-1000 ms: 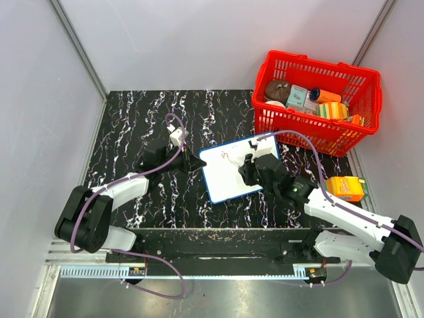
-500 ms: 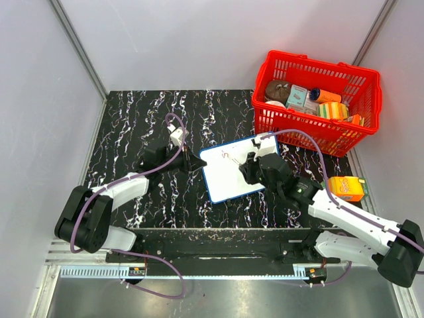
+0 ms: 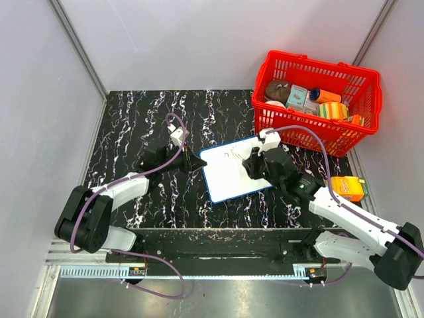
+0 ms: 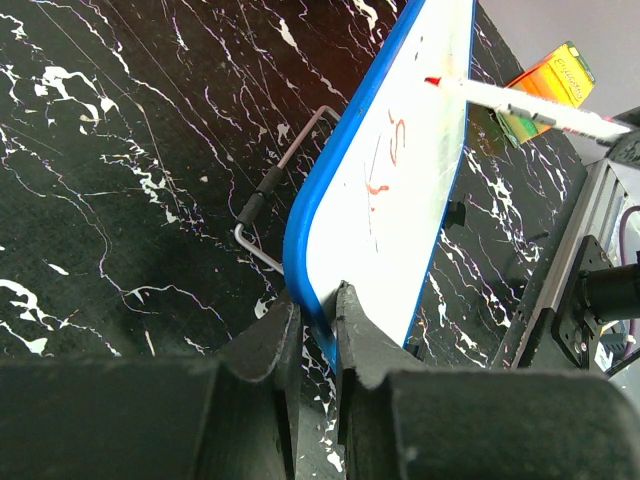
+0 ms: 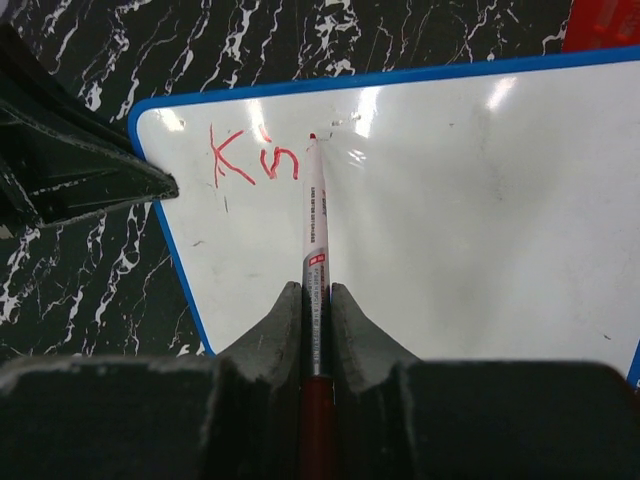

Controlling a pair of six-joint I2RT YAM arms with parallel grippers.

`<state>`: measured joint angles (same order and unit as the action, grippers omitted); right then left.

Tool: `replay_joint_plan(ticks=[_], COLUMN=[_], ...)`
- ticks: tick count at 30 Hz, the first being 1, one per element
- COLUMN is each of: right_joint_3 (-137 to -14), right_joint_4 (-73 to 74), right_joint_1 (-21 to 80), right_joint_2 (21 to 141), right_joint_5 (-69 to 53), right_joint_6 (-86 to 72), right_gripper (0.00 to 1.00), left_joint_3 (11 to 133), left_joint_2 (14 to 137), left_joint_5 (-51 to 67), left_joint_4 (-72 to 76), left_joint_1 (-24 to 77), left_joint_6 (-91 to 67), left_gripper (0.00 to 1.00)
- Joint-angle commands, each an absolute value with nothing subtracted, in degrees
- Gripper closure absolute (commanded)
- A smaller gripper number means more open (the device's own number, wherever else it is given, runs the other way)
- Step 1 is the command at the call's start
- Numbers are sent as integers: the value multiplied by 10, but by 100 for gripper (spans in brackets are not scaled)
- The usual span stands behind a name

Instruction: Write a sentence on the whiteboard

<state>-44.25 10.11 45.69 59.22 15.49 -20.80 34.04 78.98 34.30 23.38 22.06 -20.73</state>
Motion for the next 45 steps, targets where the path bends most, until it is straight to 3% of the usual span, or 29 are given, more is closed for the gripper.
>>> replay_joint_plan(ticks=[1, 7, 13, 29, 45], right_joint_3=[-443, -403, -411, -514, -500], right_joint_4=[51, 5, 16, 178, 157], right_joint_1=[416, 310, 305, 319, 342], right_joint_2=[559, 533, 532, 591, 586], right_joint_5=[75, -79, -105, -96, -22], right_joint_6=[-200, -221, -200, -151, -170], right_gripper=[100, 100, 100, 100, 100], left_joint_3=[352, 351, 352, 354, 355], left_joint_2=[799, 796, 797, 802, 802], left_joint_5=[260, 258, 258, 257, 257], left_joint_4=[228, 225, 226, 221, 221], left_joint_1=[217, 217, 217, 218, 218], left_joint_6=[-117, -115, -115, -113, -113], left_gripper=[100, 100, 100, 100, 100])
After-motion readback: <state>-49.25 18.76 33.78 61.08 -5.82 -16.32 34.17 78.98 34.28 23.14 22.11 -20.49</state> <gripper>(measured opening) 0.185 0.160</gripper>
